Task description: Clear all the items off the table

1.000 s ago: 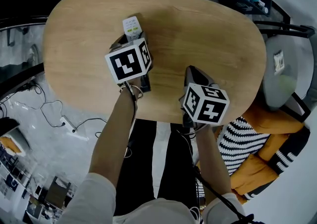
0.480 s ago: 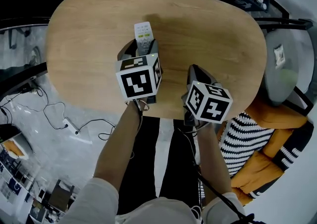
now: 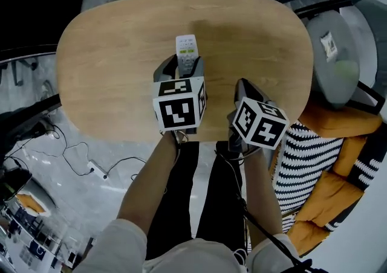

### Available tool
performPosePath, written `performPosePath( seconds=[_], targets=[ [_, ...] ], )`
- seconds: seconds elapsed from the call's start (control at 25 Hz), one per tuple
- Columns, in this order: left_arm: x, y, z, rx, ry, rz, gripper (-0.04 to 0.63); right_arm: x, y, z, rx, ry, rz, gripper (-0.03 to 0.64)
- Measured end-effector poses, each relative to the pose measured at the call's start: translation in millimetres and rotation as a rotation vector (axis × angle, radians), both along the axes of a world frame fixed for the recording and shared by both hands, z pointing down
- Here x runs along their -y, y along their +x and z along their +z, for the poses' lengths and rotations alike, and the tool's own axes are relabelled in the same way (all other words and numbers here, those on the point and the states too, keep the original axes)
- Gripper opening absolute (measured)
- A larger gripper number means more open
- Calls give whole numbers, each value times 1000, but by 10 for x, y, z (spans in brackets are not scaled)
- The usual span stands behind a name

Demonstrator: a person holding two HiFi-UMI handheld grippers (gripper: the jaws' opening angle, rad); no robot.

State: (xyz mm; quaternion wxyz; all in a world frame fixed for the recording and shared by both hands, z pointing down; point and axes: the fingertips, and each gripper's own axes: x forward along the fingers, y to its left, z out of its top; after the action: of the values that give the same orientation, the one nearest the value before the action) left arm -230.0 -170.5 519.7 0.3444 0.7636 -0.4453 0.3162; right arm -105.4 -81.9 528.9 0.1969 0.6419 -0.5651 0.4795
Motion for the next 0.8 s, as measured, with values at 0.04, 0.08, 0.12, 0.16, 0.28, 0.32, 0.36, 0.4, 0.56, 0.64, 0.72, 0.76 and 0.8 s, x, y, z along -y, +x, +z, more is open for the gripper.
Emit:
performPosePath(
  seconds=[0.04,0.08,0.12,0.16,0.28,0.32,0.36,0.4,0.56,0.64,0.72,0.76,0.8],
  targets=[
    [-25,88,-32,-5,2,20,236,-38,72,-29,-2,4,22,25],
    [-53,178,-66,-10,4,39,235,-83,148,-59,-5,6,43,25],
    [-80,273,-103,-17,7,58,235,-134,228,-94,-9,7,62,25],
    [-106,371,-144,-24,11,78,235,-187,312,-135,-16,9,77,25],
    [-179,688,-277,-40,23,142,235,-368,607,-264,-47,15,123,25],
    [-210,808,-323,-44,26,166,236,-436,725,-305,-56,16,146,25],
    [-245,934,-370,-47,31,193,236,-504,849,-346,-63,19,175,25],
    [-282,1065,-418,-50,37,224,236,-570,972,-389,-69,24,210,25],
    [-477,1562,-577,-56,66,368,235,-831,1371,-555,-84,49,343,25],
    [-621,1787,-624,-55,73,428,236,-1015,1557,-609,-87,52,390,25],
    [-768,2022,-653,-58,78,469,236,-1234,1813,-635,-93,53,448,25],
    [-841,2146,-662,-63,78,480,235,-1345,1968,-639,-104,51,475,25],
    [-915,2271,-669,-71,76,489,236,-1446,2126,-638,-122,47,497,24]
  ],
)
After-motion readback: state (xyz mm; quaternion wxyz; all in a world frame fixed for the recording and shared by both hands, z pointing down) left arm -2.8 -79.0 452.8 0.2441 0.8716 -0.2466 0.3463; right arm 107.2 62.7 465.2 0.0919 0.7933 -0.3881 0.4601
